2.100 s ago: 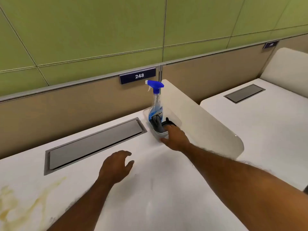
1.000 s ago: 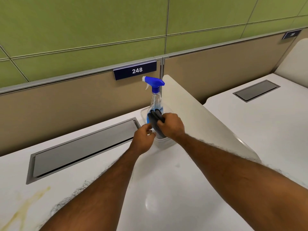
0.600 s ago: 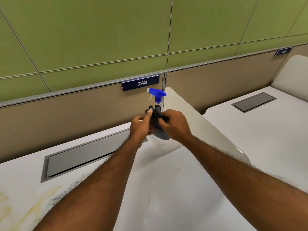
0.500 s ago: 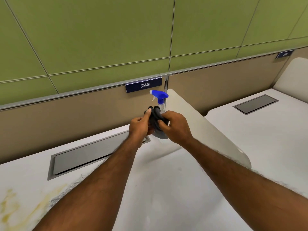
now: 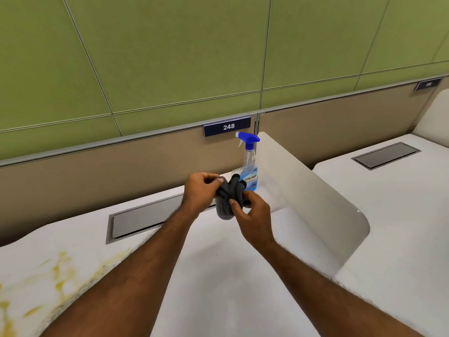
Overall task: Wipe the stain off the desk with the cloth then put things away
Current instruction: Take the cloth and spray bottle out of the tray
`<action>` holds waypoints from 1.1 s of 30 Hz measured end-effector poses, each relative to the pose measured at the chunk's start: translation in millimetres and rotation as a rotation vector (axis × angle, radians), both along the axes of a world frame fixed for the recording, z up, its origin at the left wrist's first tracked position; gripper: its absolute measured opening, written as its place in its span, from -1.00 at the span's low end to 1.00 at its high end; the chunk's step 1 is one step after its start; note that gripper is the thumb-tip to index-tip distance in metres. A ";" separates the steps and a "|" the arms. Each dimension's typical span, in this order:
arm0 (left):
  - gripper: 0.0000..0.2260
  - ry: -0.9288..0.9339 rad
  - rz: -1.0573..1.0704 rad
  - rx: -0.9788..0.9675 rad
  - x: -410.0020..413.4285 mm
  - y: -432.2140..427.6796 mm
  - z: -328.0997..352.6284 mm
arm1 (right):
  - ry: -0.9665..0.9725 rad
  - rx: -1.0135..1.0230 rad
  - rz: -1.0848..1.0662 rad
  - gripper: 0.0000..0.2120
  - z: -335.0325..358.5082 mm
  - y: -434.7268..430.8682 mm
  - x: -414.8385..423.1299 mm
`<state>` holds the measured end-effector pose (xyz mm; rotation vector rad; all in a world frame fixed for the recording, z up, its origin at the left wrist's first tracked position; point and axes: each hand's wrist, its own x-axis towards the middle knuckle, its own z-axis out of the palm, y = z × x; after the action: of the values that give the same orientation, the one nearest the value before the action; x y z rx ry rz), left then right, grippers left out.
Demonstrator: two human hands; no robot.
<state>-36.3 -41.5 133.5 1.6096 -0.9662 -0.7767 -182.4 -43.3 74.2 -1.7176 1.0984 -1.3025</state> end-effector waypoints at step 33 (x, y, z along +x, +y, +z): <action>-0.77 -0.056 -0.182 -0.333 40.5 7.1 32.5 | -0.099 0.345 0.212 -0.70 -8.5 -115.1 0.2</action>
<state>4.3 -34.3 166.0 1.2721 -1.2259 -0.6548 -182.2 -158.4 65.7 -1.4525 0.9885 -0.9910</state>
